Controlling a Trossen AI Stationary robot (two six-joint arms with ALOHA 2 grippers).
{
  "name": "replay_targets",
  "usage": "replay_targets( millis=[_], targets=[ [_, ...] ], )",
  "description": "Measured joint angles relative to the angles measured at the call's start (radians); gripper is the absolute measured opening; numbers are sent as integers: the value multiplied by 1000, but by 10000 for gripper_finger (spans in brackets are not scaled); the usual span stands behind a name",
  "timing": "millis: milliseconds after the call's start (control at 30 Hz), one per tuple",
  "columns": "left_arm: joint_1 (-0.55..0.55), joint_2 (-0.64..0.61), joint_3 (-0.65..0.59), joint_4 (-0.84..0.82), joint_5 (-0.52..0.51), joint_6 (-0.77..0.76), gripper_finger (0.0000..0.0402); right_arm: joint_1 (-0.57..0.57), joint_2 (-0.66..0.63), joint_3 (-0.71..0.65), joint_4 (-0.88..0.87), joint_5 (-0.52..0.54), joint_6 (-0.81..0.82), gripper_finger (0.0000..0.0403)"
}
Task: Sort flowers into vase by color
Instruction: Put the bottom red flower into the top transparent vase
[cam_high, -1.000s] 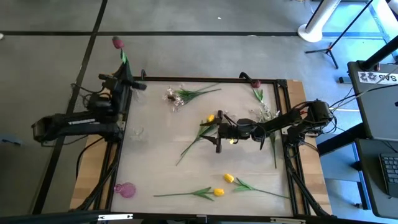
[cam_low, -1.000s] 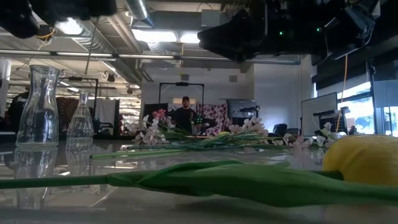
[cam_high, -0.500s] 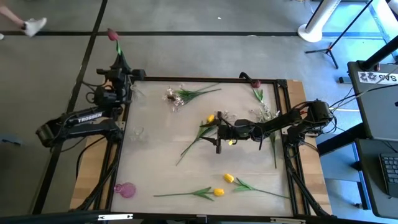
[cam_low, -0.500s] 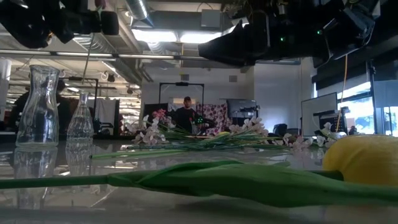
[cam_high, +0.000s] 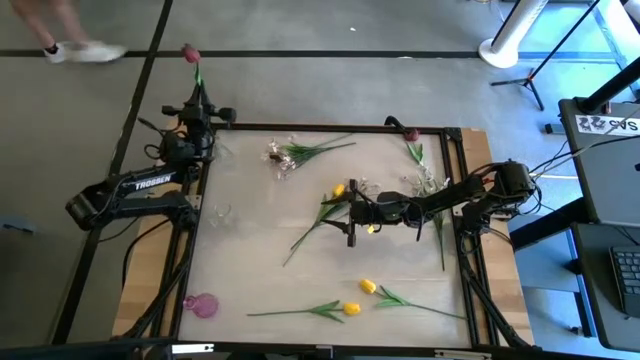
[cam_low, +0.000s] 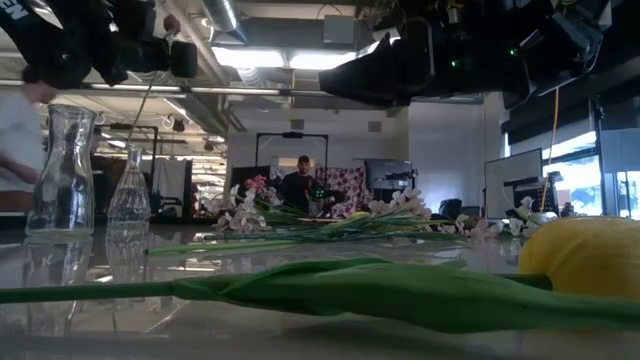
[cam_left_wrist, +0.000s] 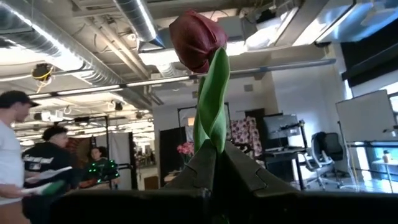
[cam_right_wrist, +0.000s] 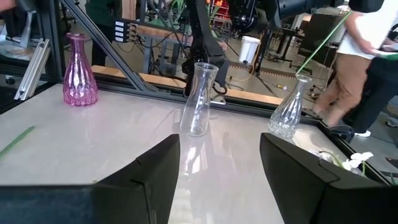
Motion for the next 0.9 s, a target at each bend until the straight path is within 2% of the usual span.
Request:
replay_targets(
  millis=[133, 233, 600, 900],
  targets=[
    [15, 0, 1, 50, 67, -43, 11, 0, 0, 0, -5, 0, 0, 223],
    [15, 0, 2, 60, 66, -45, 11, 0, 0, 0, -10, 0, 0, 223],
    [6, 0, 2, -59, -39, -41, 11, 0, -1, -1, -37, 0, 0, 223],
    [-45, 0, 2, -270, -168, -93, 11, 0, -1, -1, -41, 0, 0, 223]
  ],
)
